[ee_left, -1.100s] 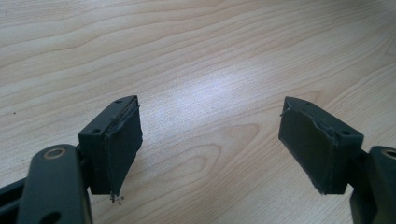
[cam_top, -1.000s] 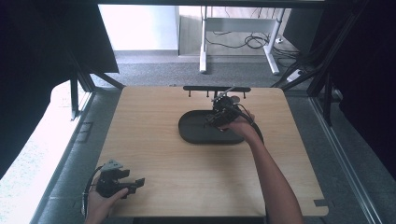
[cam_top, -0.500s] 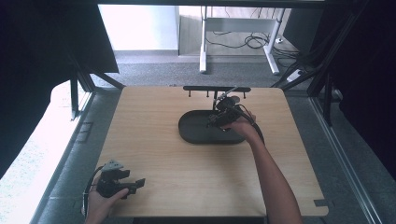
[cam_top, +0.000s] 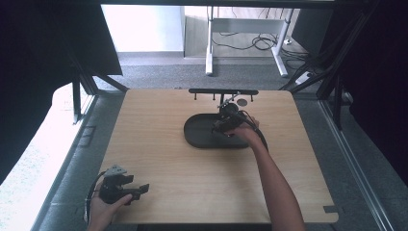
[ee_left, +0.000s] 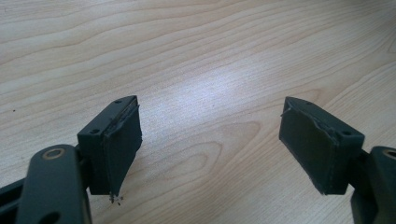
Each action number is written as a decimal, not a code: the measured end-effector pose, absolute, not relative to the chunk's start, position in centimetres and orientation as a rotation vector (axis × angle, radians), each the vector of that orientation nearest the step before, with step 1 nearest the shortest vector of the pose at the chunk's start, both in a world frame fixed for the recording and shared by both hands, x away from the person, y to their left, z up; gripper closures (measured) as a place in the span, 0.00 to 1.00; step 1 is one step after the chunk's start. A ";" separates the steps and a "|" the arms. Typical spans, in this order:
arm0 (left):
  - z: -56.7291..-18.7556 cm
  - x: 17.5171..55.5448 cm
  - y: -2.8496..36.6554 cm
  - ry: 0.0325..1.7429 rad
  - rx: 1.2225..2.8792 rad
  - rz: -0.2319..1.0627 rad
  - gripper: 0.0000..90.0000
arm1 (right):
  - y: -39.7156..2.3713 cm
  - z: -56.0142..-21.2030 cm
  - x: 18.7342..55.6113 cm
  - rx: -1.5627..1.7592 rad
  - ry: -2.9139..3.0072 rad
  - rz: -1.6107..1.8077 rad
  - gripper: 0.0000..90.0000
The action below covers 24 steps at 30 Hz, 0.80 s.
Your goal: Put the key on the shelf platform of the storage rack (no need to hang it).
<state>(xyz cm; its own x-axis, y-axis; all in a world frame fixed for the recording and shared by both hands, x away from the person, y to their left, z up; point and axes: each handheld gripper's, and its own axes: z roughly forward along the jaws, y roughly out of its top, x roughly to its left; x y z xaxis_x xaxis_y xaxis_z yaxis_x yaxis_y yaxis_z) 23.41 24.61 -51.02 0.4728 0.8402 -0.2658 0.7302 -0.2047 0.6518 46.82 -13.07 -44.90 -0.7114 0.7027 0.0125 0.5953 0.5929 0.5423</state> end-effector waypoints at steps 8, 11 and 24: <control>-50.7 23.3 24.7 1.301 1.954 0.214 0.24 | -13.0 -46.3 47.4 1.098 2.626 0.763 0.55; -50.6 23.2 24.7 1.296 1.942 0.223 0.24 | -13.1 -46.5 47.5 1.101 2.622 0.761 0.55; -50.6 23.1 24.6 1.293 1.944 0.223 0.24 | -14.2 -48.5 48.1 1.132 2.627 0.679 0.55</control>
<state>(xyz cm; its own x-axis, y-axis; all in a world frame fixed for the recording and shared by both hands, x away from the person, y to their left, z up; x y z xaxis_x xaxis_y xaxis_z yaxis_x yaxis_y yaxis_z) 23.12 24.57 -50.57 0.4683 0.8443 -0.2604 0.7084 -0.1827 0.6818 48.09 -14.18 -48.53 -0.6865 0.7271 -0.0027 0.6348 0.6011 0.4856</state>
